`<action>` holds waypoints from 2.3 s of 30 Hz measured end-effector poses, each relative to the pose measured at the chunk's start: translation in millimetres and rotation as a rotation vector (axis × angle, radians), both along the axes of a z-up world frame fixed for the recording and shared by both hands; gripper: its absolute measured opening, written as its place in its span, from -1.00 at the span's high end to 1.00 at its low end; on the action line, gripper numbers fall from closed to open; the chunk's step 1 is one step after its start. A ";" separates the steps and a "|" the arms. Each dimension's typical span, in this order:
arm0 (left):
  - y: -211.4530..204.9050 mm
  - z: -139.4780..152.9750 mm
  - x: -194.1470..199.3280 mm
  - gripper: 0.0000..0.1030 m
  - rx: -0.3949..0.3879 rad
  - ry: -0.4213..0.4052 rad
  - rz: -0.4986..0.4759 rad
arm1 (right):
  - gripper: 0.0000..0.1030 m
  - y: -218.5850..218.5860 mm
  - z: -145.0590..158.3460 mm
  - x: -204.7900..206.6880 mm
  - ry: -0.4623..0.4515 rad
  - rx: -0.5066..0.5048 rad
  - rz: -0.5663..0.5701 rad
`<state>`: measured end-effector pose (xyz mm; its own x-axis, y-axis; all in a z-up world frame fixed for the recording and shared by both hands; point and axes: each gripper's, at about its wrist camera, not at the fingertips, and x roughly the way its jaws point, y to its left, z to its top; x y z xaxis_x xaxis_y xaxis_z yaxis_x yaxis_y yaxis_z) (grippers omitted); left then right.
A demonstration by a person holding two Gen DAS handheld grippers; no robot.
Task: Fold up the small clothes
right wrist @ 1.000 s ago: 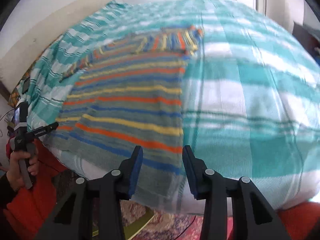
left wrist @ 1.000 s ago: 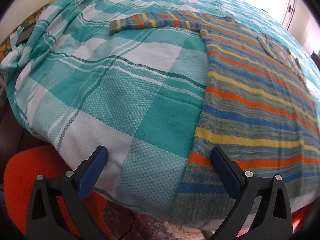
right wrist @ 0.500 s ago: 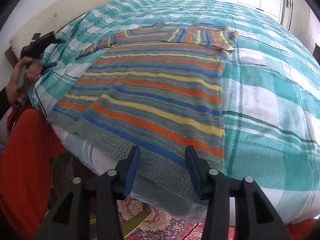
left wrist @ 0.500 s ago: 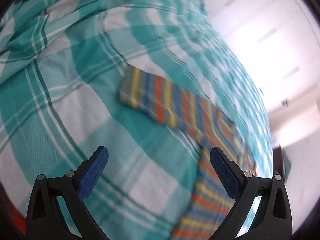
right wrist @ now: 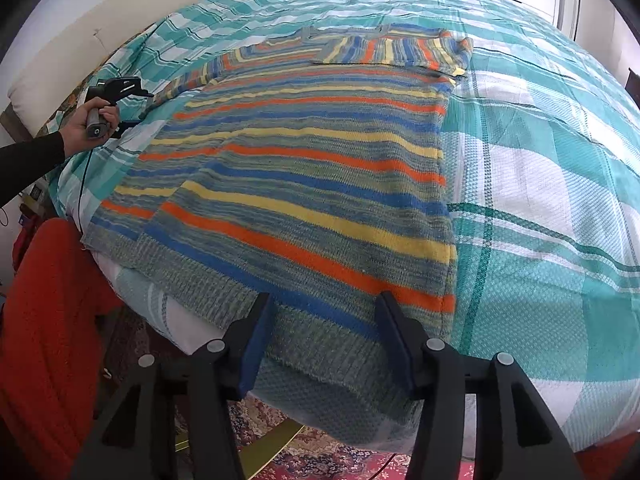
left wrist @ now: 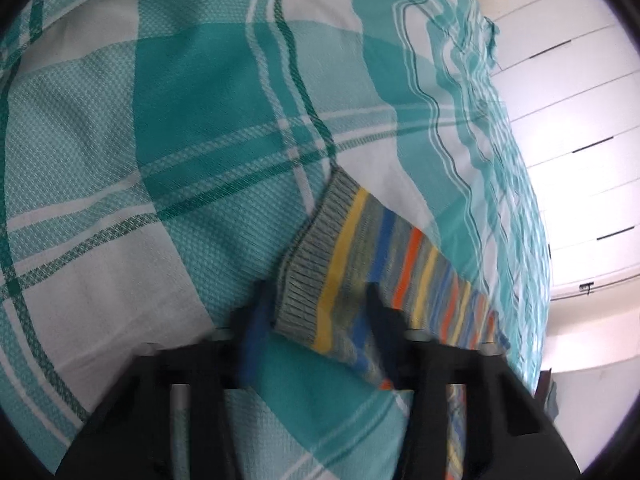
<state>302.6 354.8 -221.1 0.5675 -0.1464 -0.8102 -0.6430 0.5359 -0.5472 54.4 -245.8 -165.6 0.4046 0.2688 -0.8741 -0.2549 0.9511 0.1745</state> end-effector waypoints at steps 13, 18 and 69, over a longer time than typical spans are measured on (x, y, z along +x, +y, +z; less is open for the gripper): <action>-190.1 160.5 57.6 0.93 0.438 -0.266 -0.519 | -0.05 -5.5 1.2 -0.3 0.006 0.044 -0.007; -369.6 159.3 43.4 0.79 0.597 -0.347 -0.920 | -0.05 -6.6 1.4 -1.5 0.007 0.054 -0.009; -281.2 55.0 59.0 0.30 0.605 -0.069 -0.952 | -0.33 -5.4 -7.4 8.6 0.028 0.092 0.007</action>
